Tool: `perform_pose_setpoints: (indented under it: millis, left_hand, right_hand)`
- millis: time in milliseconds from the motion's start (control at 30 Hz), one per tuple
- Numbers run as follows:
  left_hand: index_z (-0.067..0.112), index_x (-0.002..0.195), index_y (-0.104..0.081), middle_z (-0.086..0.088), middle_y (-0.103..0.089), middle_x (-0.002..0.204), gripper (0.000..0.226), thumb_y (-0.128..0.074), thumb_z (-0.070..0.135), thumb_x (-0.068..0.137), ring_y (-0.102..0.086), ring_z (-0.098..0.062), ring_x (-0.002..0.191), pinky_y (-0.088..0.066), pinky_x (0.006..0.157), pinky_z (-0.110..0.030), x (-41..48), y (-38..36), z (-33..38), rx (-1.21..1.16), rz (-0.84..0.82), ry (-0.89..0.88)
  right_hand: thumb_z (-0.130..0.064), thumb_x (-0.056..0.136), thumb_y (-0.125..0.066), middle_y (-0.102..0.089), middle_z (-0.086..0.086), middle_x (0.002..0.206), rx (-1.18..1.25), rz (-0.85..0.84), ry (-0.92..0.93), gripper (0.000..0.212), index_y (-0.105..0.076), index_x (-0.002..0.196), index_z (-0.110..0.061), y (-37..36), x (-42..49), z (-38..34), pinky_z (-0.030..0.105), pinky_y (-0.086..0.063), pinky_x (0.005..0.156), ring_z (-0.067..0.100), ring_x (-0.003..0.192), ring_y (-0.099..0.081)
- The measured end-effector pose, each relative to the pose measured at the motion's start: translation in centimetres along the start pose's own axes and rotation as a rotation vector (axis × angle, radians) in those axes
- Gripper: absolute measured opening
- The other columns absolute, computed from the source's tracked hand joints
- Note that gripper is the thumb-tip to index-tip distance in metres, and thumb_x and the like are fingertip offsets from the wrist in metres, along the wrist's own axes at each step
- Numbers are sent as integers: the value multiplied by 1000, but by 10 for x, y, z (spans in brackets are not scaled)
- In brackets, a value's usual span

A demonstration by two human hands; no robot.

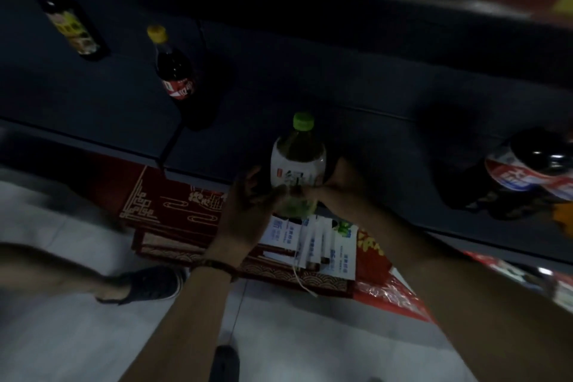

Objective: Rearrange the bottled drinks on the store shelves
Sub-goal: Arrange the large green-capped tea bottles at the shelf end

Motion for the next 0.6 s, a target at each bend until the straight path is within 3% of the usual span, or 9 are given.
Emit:
perform_pose_setpoints:
  millis: [67, 100, 200, 267, 333, 400, 467, 533, 600]
  left_hand:
    - [14, 140, -60, -8, -70, 132, 46, -74, 18, 96, -70, -21, 118, -61, 93, -31, -28, -1, 16, 14, -44, 46]
    - [15, 134, -65, -6, -74, 128, 39, -74, 17, 96, -71, -24, 119, -61, 94, -35, -41, 0, 23, 22, -68, 39]
    - [20, 117, -73, 3, -81, 111, 33, -82, 22, 85, -76, -12, 106, -61, 85, -25, -92, 2, 57, -1, -172, -19]
    - [16, 122, -70, 0, -80, 113, 53, -84, 33, 74, -76, -17, 107, -63, 84, -28, -127, 6, 85, -36, -165, -7]
    - [13, 128, -67, -4, -79, 117, 59, -84, 29, 74, -76, -20, 109, -64, 85, -31, -164, 7, 114, -62, -161, 8]
    - [12, 129, -66, -7, -79, 119, 51, -84, 18, 82, -76, -24, 110, -64, 87, -37, -203, 5, 146, -99, -217, 39]
    - [14, 127, -68, -6, -79, 117, 44, -85, 18, 86, -76, -26, 110, -64, 87, -38, -233, 6, 183, -86, -276, 28]
    - [15, 126, -70, -5, -80, 116, 46, -87, 26, 84, -77, -26, 109, -64, 84, -35, -253, 4, 222, -55, -319, -17]
    - [15, 129, -69, -4, -79, 118, 56, -88, 40, 83, -76, -24, 111, -65, 86, -38, -267, -2, 266, -3, -381, -87]
  right_hand:
    - [-19, 70, -97, -77, -9, 98, 30, -73, -13, 41, -68, 95, -34, 0, -39, -11, 34, -62, 93, 11, 103, -72]
    - [-15, 71, -96, -78, -11, 95, 47, -117, -26, 40, -69, 95, -34, 2, -59, -14, 30, -62, 91, 8, 102, -73]
    - [-23, 71, -98, -73, -20, 92, 89, -196, -93, 47, -62, 99, -34, 14, -120, -33, 15, -56, 79, -5, 92, -68]
    - [-25, 71, -98, -76, -24, 99, 100, -209, -75, 49, -64, 105, -33, 27, -162, -55, 24, -55, 87, -6, 97, -71]
    - [-15, 75, -96, -79, -16, 112, 124, -232, -17, 54, -70, 120, -30, 49, -203, -81, 36, -59, 95, 3, 108, -74]
    - [-11, 76, -95, -76, -11, 124, 128, -287, 19, 68, -63, 134, -29, 75, -247, -112, 32, -60, 95, 10, 117, -72]
    - [-3, 78, -92, -74, -14, 126, 136, -310, 11, 71, -60, 136, -29, 99, -285, -139, 25, -59, 94, 8, 120, -70]
    - [1, 79, -89, -76, -10, 126, 164, -268, 3, 69, -59, 135, -26, 117, -322, -168, 29, -61, 93, 13, 119, -72]
    - [-2, 78, -91, -77, -3, 124, 174, -122, 1, 66, -61, 133, -22, 131, -354, -193, 38, -63, 93, 20, 117, -74]
Point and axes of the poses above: each hand's wrist, its own x-axis towards the middle knuckle, its own y-axis out of the back of the hand, z = x × y, the point moved 3 cm from there along x, towards the middle knuckle
